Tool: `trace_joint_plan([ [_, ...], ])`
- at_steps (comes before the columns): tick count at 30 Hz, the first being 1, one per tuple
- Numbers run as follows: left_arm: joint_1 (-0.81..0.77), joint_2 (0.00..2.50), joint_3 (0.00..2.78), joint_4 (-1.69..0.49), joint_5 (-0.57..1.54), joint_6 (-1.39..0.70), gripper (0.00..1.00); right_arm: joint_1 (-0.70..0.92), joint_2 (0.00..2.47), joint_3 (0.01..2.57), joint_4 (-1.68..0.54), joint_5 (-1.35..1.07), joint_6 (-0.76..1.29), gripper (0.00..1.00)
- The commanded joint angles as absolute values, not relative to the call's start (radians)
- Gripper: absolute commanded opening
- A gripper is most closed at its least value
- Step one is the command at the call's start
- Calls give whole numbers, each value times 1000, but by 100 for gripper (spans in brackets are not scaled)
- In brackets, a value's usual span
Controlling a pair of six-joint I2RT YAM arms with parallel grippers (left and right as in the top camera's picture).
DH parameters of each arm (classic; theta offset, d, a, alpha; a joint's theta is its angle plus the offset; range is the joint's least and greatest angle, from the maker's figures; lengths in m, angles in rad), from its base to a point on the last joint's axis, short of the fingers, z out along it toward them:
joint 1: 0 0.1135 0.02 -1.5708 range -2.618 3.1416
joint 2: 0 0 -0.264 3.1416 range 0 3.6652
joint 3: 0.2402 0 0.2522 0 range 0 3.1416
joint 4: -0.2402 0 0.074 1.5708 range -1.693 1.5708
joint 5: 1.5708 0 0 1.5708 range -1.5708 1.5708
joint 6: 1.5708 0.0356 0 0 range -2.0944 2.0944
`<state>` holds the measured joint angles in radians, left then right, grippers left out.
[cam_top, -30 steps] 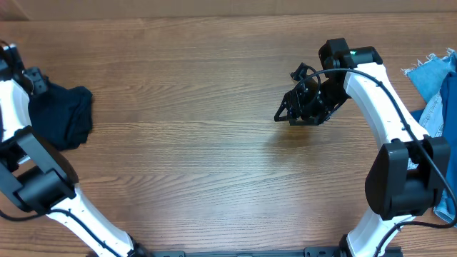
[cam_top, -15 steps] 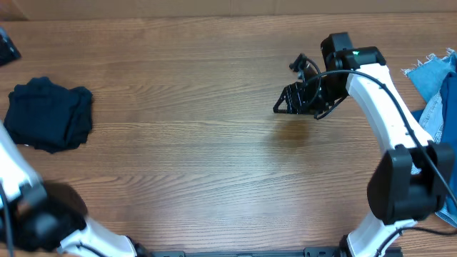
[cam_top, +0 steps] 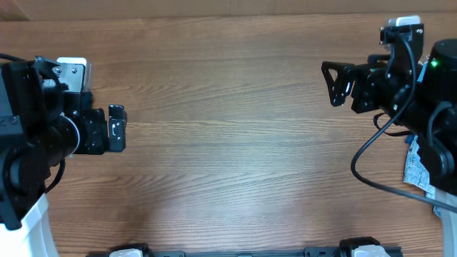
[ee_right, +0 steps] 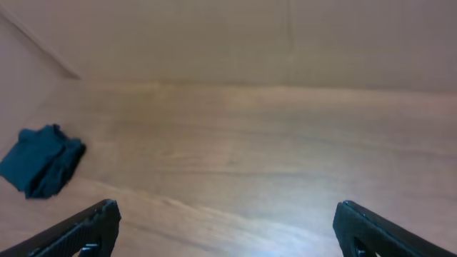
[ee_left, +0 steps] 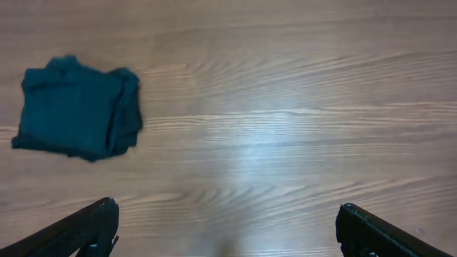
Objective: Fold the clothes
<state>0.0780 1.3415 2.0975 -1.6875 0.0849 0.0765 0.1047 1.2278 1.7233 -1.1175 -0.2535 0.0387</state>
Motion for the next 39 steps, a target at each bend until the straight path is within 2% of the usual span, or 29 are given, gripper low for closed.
trace_joint_plan([
  [1, 72, 1354, 2088, -1689, 44, 52, 100, 100, 1244, 1729, -1151, -236, 57, 100],
  [6, 72, 1354, 2088, -1689, 44, 52, 100, 100, 1257, 1729, -1170, -238, 57, 100],
  [13, 72, 1354, 2088, -1689, 44, 52, 100, 100, 1257, 1729, -1266, -361, 57, 100],
  [17, 72, 1354, 2088, -1689, 44, 52, 100, 99, 1252, 1729, -1164, -353, 43, 100],
  [25, 72, 1354, 2088, -1689, 44, 52, 100, 100, 1051, 1729, -1143, -190, 19, 100],
  [32, 72, 1354, 2088, -1689, 44, 52, 100, 99, 854, 1715, -1252, 6, 19, 100],
  [36, 72, 1354, 2088, -1689, 44, 52, 100, 75, 763, 1590, -1208, 36, 7, 100],
  [39, 72, 1354, 2088, -1689, 44, 52, 100, 30, 647, 1351, -1038, 24, 8, 100],
])
